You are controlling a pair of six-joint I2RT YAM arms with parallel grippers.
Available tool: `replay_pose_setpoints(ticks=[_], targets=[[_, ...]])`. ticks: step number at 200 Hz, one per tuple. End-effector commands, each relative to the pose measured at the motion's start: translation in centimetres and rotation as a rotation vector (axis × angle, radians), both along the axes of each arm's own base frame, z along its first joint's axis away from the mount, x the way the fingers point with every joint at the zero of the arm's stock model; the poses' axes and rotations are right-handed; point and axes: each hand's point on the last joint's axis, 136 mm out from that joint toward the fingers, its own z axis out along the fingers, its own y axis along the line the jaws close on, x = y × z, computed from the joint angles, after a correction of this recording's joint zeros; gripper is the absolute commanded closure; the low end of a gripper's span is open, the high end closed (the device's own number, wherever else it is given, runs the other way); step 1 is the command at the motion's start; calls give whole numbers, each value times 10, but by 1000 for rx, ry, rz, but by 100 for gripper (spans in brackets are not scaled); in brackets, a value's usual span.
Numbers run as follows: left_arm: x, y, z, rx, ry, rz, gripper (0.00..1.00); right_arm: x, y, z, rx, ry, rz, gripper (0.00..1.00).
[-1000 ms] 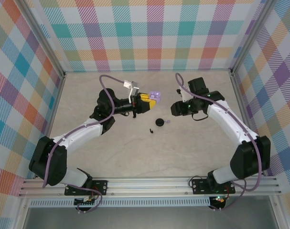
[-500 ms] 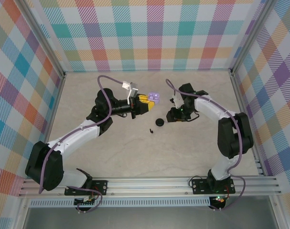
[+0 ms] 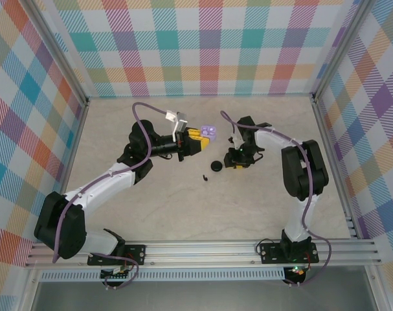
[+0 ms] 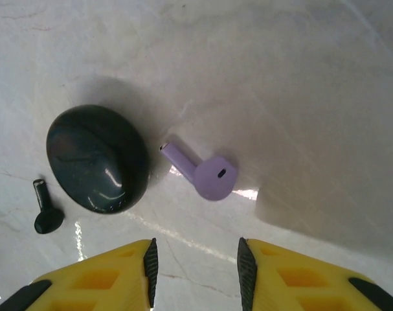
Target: Insert the wireless bluetooth earbuds into the charging case
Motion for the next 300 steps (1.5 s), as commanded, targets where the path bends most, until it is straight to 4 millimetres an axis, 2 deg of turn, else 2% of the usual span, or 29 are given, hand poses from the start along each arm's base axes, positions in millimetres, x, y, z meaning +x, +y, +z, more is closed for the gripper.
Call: replay_pose_setpoints(ticks=[1,40,88,148,205,227,267,300], targets=[[3,2,6,-10,-39,15,100,15,4,2,-9,-21,-28,62],[5,1,5,-9,-37,17,100,24,6,-8,-41,-7,-28,64],[5,1,3,-6,-34,14,100,24,2,-15,-117,2,1,64],[5,1,1,-2,-34,16,100,22,-28,-18,-289,-16,25,65],[5,1,-1,1,-29,17,100,31,-51,-6,-418,-77,-2,65],[6,1,0,-1,-31,20,100,31,-46,4,-381,-96,-2,65],[5,2,2,-3,-35,22,100,21,-23,31,-208,-127,-22,62],[5,2,2,-4,-38,22,100,9,-13,33,-132,-87,-62,62]])
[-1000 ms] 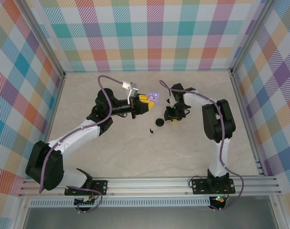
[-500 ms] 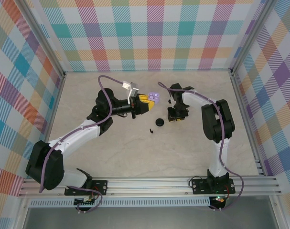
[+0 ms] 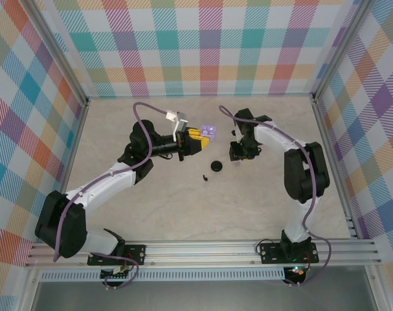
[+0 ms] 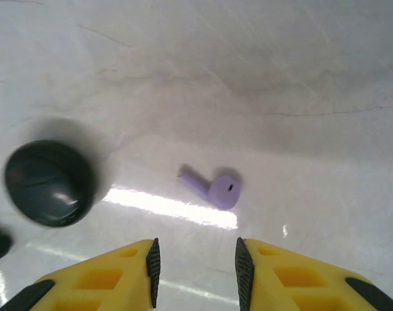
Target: Insert the wireless bluetooth earbuds into the charging case
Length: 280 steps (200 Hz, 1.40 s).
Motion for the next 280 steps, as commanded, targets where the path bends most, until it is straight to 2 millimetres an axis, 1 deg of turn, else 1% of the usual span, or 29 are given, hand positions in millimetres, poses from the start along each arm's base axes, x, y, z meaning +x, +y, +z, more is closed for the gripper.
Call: replay_pose_setpoints(ticks=[1,18,58,106,134,175,229,280], targets=[[1,2,6,-9,-46,9,100,-11,13,4,94,33,-37,62],[2,2,6,-8,-45,9,100,-14,14,-2,111,53,-76,64],[2,2,6,-10,-45,9,100,-19,10,-19,95,84,-162,61],[2,2,4,-5,-43,14,100,-14,8,-33,71,107,-218,61],[2,3,4,-3,-48,14,100,-10,4,-41,34,115,-233,61],[2,2,3,0,-47,14,100,-6,2,-48,11,115,-235,60],[3,2,2,3,-46,16,100,10,-2,-53,-52,104,-212,60],[5,1,0,6,-44,16,100,20,-1,-50,-77,94,-159,59]])
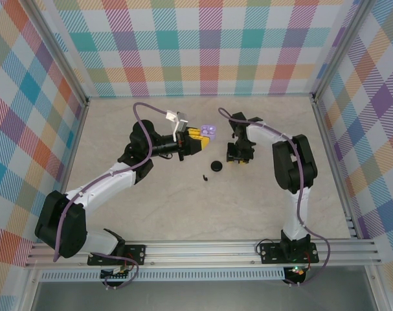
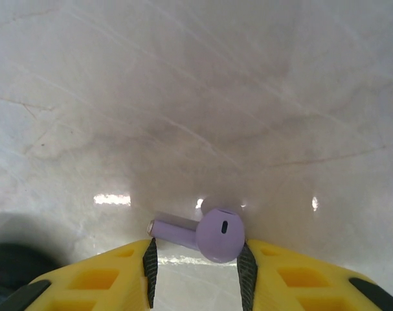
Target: Insert the wireless bluetooth earbuds into the charging case
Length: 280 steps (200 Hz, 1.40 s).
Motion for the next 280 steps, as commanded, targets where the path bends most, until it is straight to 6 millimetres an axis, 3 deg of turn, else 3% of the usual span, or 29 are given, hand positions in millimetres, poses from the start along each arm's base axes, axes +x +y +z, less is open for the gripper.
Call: replay_pose_setpoints(ticks=[1,100,180,280], targets=[[3,1,0,2,-26,9,100,3,-3,-4,-37,7,47,59],[4,1,0,5,-26,9,100,14,12,-2,27,-2,35,48],[3,1,-1,12,-28,11,100,28,17,4,26,-17,67,51],[4,1,-2,15,-29,13,100,15,-1,7,-97,1,124,59]])
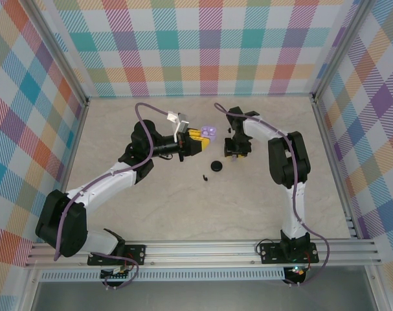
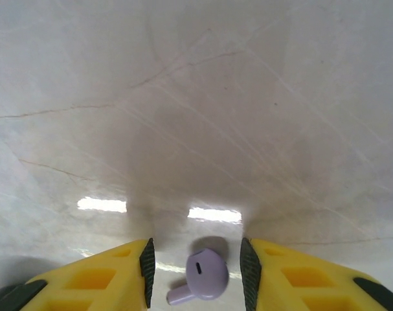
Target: Insert the wireless bluetooth earbuds into the charging case
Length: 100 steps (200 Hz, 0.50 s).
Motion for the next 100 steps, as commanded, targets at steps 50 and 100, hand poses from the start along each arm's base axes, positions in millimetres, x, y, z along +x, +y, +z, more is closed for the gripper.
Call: replay_pose_setpoints(ticks=[50,100], targets=[[2,2,9,-12,-37,10,100,-14,-5,-1,-99,27,44,65],[1,3,9,-11,-40,11,100,-15,-3,-11,-123,37,55,68]])
